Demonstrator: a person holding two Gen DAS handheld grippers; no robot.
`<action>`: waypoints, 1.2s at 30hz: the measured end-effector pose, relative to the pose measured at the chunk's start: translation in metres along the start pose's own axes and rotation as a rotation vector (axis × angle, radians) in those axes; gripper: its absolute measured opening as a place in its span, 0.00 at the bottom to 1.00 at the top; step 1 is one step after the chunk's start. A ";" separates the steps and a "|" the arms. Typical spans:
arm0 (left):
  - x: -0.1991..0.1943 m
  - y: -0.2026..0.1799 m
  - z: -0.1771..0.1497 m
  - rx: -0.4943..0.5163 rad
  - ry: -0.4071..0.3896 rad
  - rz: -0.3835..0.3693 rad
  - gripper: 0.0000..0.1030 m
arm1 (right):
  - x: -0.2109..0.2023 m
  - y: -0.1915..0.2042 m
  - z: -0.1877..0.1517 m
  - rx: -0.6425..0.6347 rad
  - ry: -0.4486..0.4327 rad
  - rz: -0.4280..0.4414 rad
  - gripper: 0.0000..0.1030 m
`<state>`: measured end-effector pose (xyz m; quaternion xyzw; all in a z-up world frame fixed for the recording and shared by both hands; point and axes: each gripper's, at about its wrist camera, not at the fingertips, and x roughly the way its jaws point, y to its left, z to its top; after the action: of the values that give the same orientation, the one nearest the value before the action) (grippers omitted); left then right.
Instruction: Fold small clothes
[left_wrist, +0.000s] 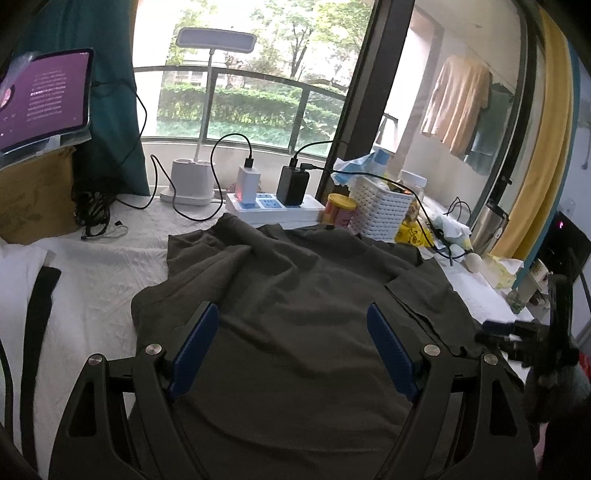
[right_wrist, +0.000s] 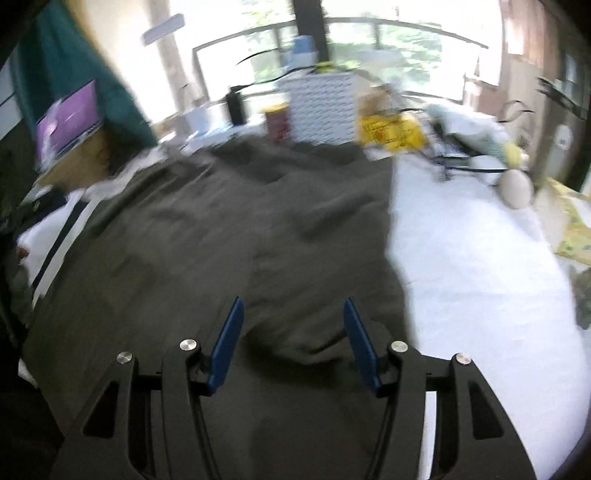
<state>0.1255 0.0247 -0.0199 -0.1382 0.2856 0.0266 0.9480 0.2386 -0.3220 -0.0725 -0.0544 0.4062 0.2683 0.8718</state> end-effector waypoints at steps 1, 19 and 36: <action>0.003 0.001 0.002 0.000 0.001 -0.001 0.83 | 0.002 -0.010 0.006 0.028 -0.002 -0.024 0.55; 0.057 0.028 0.016 -0.032 0.053 0.076 0.83 | 0.095 -0.085 0.092 0.126 0.054 0.028 0.55; 0.065 0.042 0.028 0.009 0.066 0.155 0.83 | 0.082 -0.095 0.113 -0.013 -0.023 -0.157 0.02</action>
<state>0.1893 0.0714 -0.0431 -0.1125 0.3266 0.0938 0.9337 0.4077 -0.3328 -0.0699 -0.0889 0.3889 0.2023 0.8944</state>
